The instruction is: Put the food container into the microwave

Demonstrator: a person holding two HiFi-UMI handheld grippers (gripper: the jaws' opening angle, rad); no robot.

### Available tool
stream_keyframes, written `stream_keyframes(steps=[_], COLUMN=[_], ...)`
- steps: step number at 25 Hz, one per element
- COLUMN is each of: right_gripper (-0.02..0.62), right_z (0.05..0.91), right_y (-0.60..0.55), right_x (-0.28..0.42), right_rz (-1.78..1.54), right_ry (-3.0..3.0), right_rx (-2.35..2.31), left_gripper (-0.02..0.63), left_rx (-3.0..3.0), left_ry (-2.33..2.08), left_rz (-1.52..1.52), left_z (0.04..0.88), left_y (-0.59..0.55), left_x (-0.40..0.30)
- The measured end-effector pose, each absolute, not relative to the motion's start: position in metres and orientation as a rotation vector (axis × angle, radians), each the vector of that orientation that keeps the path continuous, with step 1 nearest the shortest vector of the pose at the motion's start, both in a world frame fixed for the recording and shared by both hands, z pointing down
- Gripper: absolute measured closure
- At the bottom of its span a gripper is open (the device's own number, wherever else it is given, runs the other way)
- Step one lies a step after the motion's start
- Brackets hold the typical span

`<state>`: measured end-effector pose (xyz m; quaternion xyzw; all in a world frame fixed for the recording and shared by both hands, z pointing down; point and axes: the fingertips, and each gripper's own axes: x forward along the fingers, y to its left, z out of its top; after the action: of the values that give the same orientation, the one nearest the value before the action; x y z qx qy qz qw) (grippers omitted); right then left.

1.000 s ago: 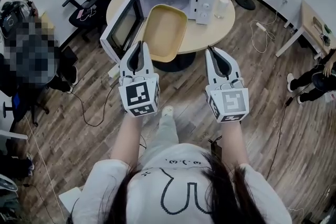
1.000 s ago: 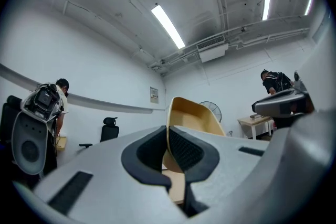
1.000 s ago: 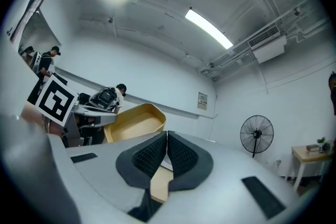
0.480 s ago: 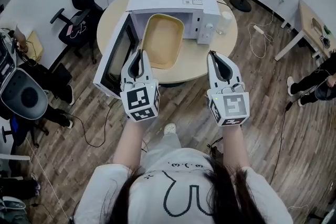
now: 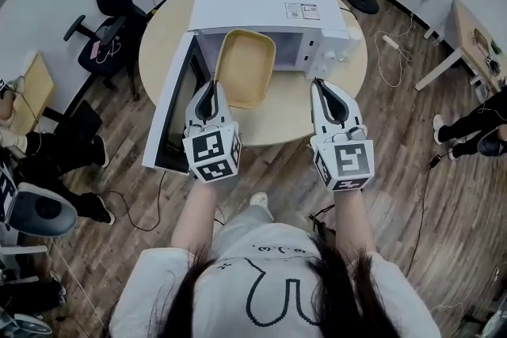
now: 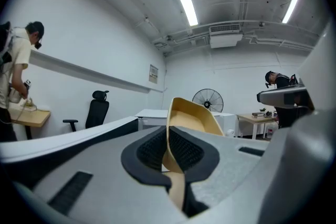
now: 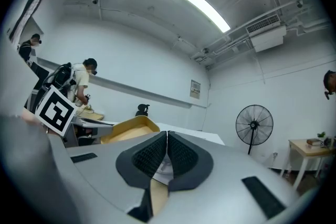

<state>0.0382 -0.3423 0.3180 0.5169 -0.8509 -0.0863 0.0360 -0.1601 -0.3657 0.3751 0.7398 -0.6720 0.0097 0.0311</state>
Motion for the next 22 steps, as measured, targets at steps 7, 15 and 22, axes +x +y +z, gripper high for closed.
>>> stream_keyframes(steps=[7, 15, 22], right_gripper=[0.565, 0.565, 0.565], right_z=[0.348, 0.364, 0.370], right_y=[-0.349, -0.363, -0.384], right_x=[0.027, 0.021, 0.020], right_rz=[-0.191, -0.132, -0.132], right_ry=[-2.584, -2.601, -2.628], right_rx=[1.558, 1.539, 1.501], left_gripper=[0.586, 0.586, 0.586], left_rx=[2.196, 2.115, 2.108], left_ry=[-1.989, -1.929, -1.897], left_rz=[0.061, 0.127, 0.171], left_z=[0.418, 0.470, 0.491], left_y=[-0.377, -0.385, -0.419], left_x=[-0.169, -0.171, -0.158])
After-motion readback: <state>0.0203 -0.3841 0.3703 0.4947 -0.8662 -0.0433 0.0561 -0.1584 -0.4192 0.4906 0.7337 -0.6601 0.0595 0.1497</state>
